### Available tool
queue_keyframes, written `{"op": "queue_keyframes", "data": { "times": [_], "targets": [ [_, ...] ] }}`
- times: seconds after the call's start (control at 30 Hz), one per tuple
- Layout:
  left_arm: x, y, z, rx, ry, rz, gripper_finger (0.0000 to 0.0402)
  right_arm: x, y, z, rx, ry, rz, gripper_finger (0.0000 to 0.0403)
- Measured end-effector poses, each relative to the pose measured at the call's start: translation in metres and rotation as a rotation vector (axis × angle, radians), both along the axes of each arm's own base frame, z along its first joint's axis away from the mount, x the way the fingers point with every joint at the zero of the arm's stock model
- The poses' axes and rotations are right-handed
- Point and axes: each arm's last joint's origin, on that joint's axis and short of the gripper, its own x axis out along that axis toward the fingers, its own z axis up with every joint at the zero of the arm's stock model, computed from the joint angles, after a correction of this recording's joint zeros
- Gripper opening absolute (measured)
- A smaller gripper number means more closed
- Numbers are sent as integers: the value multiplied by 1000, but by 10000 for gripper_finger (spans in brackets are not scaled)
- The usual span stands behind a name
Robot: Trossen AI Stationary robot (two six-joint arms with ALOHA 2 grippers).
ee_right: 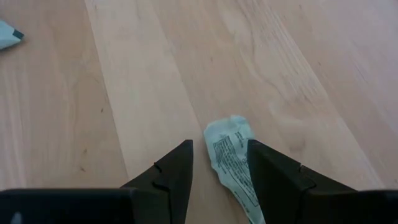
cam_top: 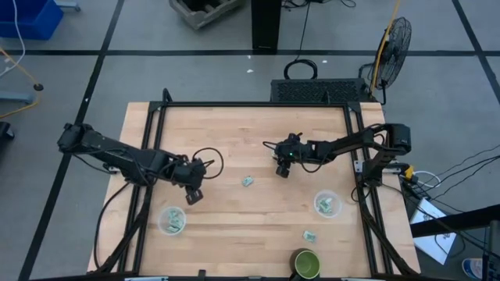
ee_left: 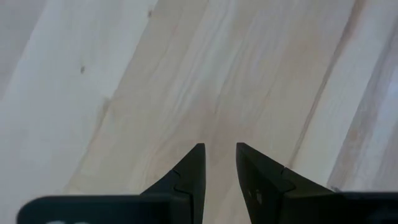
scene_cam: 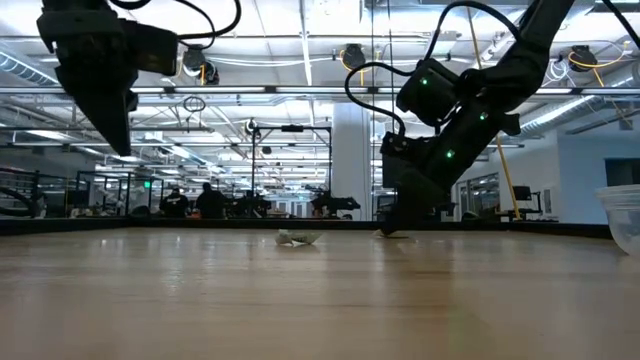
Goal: Pick and place Stevia / Truvia into bins
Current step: Put the Stevia packet into the right transparent plastic container
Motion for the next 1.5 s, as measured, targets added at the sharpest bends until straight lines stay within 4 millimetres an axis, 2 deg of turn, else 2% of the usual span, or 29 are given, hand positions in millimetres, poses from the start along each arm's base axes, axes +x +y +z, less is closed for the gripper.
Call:
{"op": "queue_keyframes", "data": {
  "times": [0.23,0.37,0.53,0.6,0.7,0.8,0.93,1.0,1.1,1.23,1.37,1.5],
  "targets": [
    [5,3,2,28,-40,-66,93,-1,0,-1,5,13,2,130],
    [7,4,2,65,-60,-92,93,-3,1,-2,9,33,2,89],
    [8,5,3,95,-79,-103,93,-2,2,-2,44,22,24,16],
    [8,5,3,93,-80,-99,93,-2,4,-1,46,18,38,6],
    [8,5,3,91,-80,-94,93,-2,13,7,40,-1,69,4],
    [8,5,3,91,-80,-94,93,-5,29,28,23,-42,132,1],
    [8,5,3,90,-82,-93,93,-23,57,68,33,-116,167,1],
    [8,5,3,89,-82,-92,93,-40,72,86,28,-126,125,1],
    [9,5,3,90,-84,-91,93,-72,90,100,38,-96,9,1],
    [9,5,4,89,-89,-91,93,-105,109,106,128,-77,-87,0],
    [10,5,4,108,-103,-82,93,-113,125,105,215,-62,-72,0],
    [11,5,5,109,-120,-79,93,-119,142,102,464,66,62,0]
  ]
}}
